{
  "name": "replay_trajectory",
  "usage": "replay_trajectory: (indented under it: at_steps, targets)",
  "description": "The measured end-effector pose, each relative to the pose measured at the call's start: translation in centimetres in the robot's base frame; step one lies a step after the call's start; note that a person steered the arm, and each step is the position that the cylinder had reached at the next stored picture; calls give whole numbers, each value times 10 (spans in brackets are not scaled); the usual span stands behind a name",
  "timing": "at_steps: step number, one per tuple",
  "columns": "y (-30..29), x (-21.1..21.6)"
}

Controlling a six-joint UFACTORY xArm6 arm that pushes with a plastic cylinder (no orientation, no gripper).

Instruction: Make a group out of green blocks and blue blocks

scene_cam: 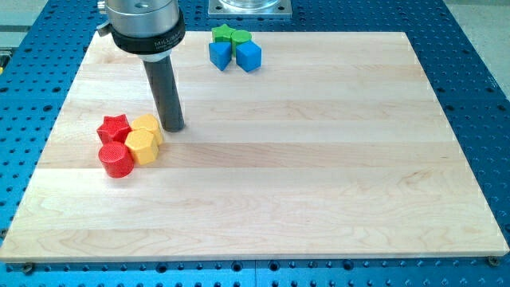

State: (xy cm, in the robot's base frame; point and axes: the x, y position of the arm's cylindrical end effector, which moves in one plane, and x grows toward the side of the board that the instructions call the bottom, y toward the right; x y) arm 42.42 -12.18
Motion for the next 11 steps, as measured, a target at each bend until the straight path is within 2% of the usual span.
replay_trajectory:
  at_steps: [2,3,4,5,7,8,10,11]
  targets:
    - [-8,-58]
    - [-49,-103]
    - [-33,-168]
    - [19,-206]
    - [104,-213]
    - [134,-187]
    - [134,-230]
    - [171,-213]
